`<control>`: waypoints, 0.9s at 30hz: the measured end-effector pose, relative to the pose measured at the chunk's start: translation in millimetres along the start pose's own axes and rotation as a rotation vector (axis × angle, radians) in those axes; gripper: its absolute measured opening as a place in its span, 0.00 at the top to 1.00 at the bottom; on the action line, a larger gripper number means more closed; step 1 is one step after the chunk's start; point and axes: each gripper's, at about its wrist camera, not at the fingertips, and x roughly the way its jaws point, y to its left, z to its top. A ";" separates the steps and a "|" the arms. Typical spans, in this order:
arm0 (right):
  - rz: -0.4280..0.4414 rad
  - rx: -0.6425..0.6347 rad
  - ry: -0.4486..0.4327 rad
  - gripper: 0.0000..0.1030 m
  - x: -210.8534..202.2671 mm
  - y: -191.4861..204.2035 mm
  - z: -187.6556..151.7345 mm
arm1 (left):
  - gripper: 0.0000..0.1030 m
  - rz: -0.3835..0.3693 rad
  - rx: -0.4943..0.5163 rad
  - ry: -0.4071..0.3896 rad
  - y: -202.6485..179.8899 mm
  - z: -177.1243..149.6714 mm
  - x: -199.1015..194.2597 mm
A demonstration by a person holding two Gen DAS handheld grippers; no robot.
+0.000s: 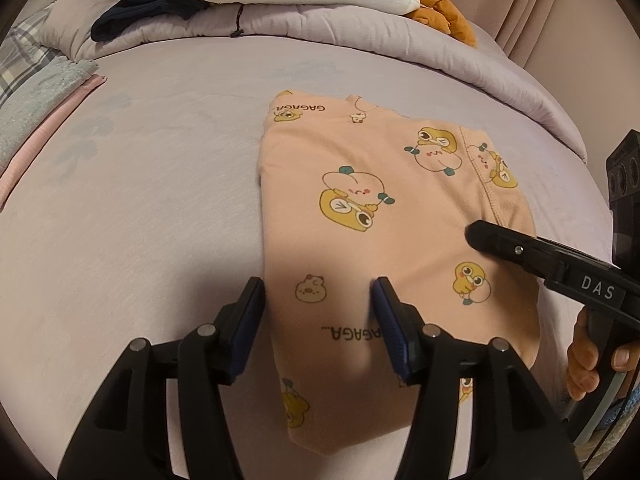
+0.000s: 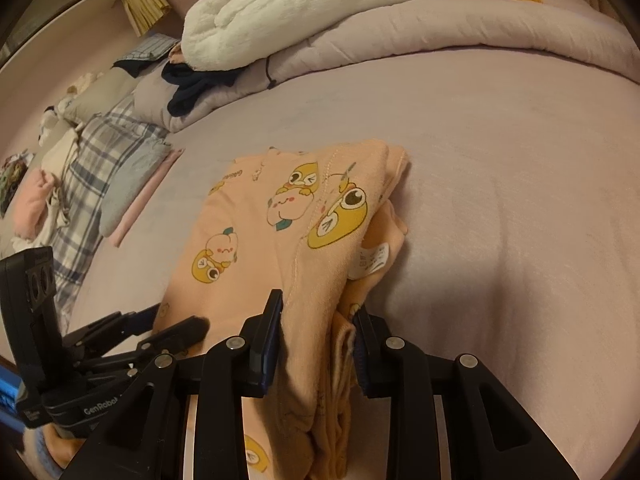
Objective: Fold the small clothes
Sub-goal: 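Open both grippers and lift them away from the folded shirt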
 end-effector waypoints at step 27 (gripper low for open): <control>-0.070 -0.004 0.009 0.71 -17.9 -2.2 -15.6 | 0.36 0.051 -0.021 0.022 1.6 -18.0 -17.8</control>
